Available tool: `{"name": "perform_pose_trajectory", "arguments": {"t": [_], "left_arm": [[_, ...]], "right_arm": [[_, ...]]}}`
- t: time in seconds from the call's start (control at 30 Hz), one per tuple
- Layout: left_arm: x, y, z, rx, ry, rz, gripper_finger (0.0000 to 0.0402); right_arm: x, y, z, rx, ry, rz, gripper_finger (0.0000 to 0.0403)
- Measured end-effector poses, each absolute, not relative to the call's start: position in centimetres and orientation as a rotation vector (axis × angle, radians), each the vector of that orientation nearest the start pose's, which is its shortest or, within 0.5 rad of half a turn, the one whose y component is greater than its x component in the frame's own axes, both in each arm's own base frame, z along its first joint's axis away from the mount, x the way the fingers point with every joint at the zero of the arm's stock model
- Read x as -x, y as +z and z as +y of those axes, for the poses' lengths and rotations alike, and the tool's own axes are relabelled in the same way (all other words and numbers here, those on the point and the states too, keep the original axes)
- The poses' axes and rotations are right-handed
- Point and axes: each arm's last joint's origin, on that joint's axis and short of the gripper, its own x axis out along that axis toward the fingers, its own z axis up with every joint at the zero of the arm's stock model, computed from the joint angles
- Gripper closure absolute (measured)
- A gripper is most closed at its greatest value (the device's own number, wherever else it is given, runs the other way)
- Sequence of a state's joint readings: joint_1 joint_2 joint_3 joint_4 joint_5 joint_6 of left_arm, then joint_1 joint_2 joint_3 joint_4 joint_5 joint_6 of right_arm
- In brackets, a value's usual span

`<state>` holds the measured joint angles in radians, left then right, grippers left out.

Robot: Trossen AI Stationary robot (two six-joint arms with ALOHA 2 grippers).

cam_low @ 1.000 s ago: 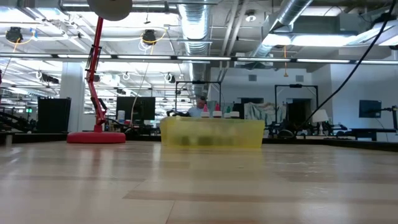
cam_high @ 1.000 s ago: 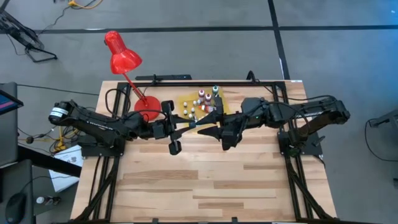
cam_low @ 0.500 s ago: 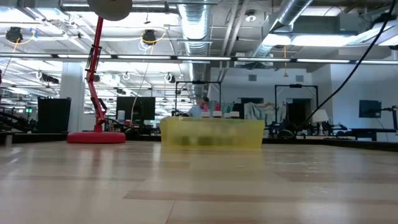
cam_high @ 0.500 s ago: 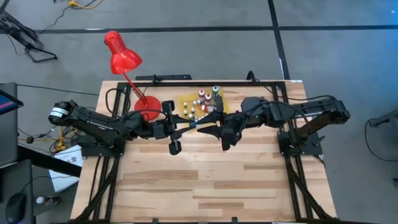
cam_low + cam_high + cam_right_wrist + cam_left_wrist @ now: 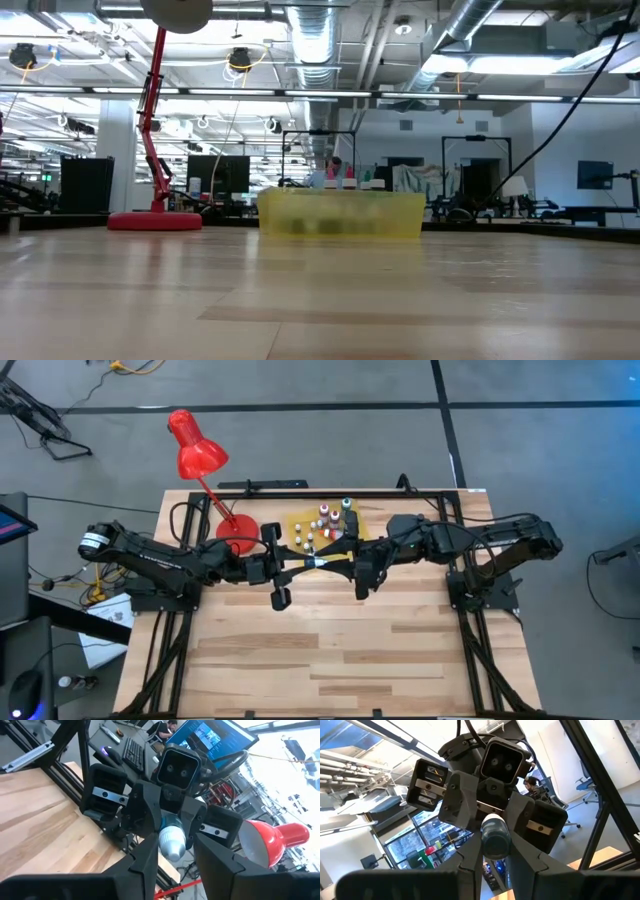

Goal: Pick & Place food coloring
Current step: Put the small blue food coloring bottle into the yellow bin

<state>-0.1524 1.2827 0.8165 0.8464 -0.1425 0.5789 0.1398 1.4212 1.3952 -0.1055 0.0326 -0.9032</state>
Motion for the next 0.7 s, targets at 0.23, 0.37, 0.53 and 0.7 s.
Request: {"name": "perform_pose_trajectory", "arguments": {"t": [0.23,0.37,0.53,0.7], "left_arm": [[-27.78,33.57,-3.85,-0.516,0.099,-0.365,0.0344],[-27.79,33.53,-3.85,-0.516,0.100,-0.360,0.0344],[-27.80,33.51,-3.84,-0.512,0.099,-0.358,0.0344],[-27.83,33.43,-3.85,-0.474,0.090,-0.350,0.0336]], "right_arm": [[-31.98,40.41,4.41,0.855,0.163,0.091,0.0337],[-31.93,40.31,4.41,0.820,0.168,0.105,0.0363],[-31.90,40.22,4.40,0.768,0.169,0.119,0.0363],[-31.90,40.19,4.40,0.751,0.169,0.124,0.0363]]}}
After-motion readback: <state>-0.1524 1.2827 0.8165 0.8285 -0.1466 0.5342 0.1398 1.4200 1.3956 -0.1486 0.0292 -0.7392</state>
